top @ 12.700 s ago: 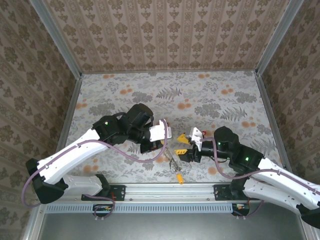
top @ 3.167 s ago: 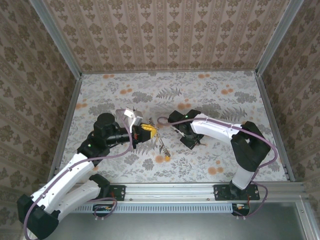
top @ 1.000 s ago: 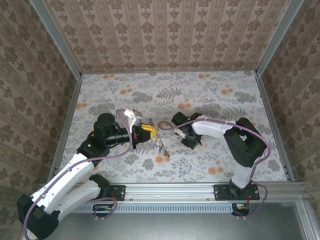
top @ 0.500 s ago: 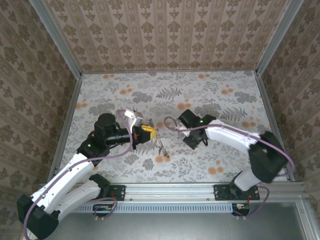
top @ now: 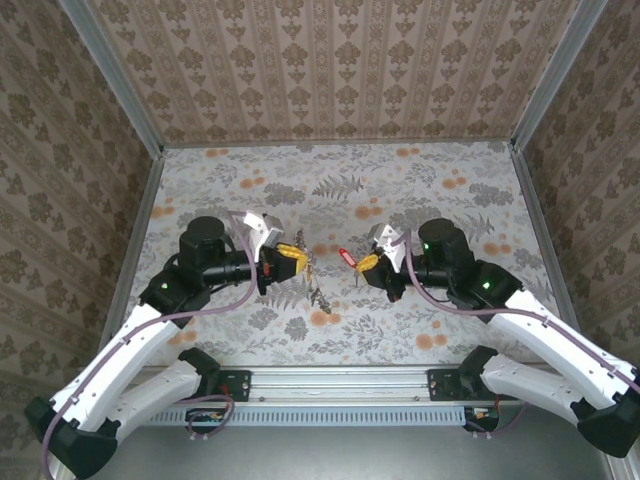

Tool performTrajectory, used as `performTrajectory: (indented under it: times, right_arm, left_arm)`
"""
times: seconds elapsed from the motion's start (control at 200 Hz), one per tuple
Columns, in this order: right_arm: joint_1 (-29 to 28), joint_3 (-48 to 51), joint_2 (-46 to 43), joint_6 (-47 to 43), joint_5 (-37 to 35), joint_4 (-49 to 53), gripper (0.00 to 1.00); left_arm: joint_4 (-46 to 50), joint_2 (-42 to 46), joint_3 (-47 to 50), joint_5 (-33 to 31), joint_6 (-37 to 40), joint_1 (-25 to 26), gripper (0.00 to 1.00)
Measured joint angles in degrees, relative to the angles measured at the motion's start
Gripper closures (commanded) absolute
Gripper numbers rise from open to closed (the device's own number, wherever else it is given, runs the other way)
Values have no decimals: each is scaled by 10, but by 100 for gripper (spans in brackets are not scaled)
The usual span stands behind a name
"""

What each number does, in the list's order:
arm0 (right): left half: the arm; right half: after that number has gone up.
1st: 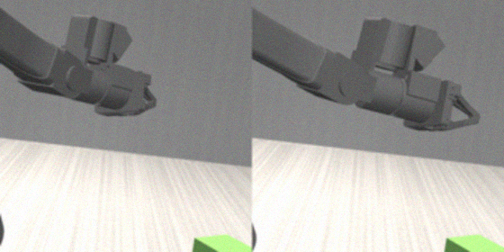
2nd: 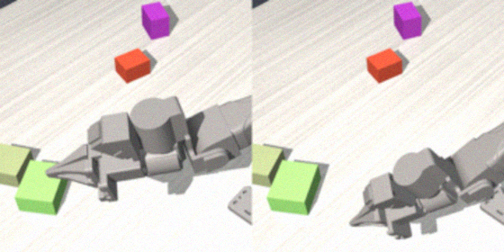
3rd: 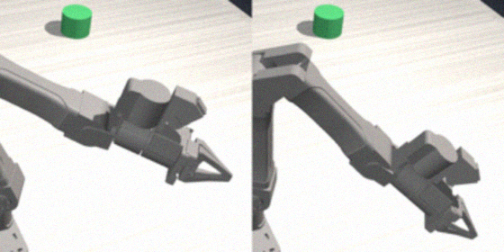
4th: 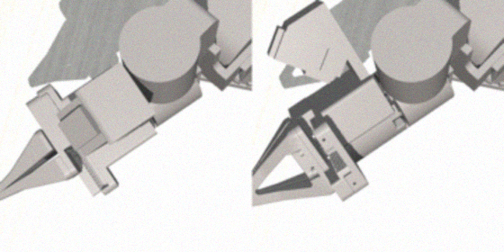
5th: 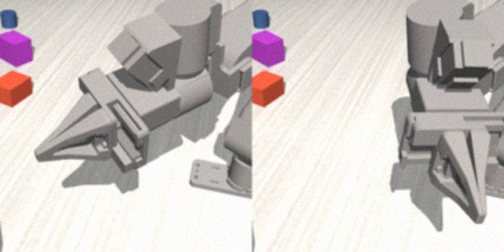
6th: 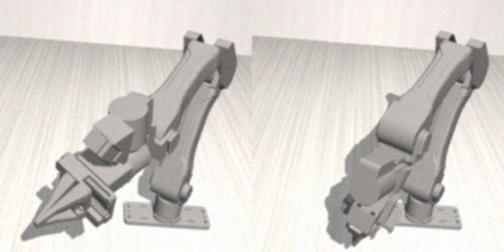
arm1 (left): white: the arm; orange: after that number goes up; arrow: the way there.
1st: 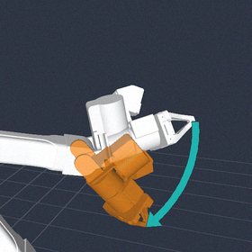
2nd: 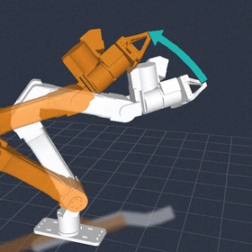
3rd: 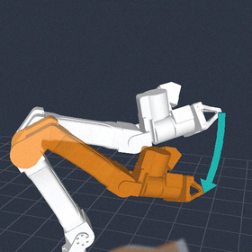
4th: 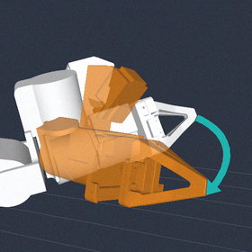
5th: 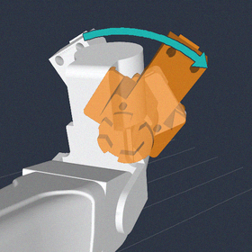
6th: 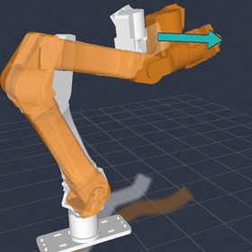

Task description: Put the keys on the keyring

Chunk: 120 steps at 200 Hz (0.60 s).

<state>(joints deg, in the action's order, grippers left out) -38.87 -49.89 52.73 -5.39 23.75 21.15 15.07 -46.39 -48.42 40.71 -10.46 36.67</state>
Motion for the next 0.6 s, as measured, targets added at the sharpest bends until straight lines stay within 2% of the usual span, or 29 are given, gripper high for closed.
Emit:
performTrajectory:
  times: [0.085,0.29,0.6]
  right_arm:
    - [0,0,33,15,-23,0,100]
    - [3,29,191,102,-123,-5,100]
    - [-7,49,329,198,-242,16,100]
  left_arm:
    - [11,1,-7,-4,4,0,100]
    - [42,2,-6,-38,6,0,100]
    - [45,1,33,-63,3,-23,100]
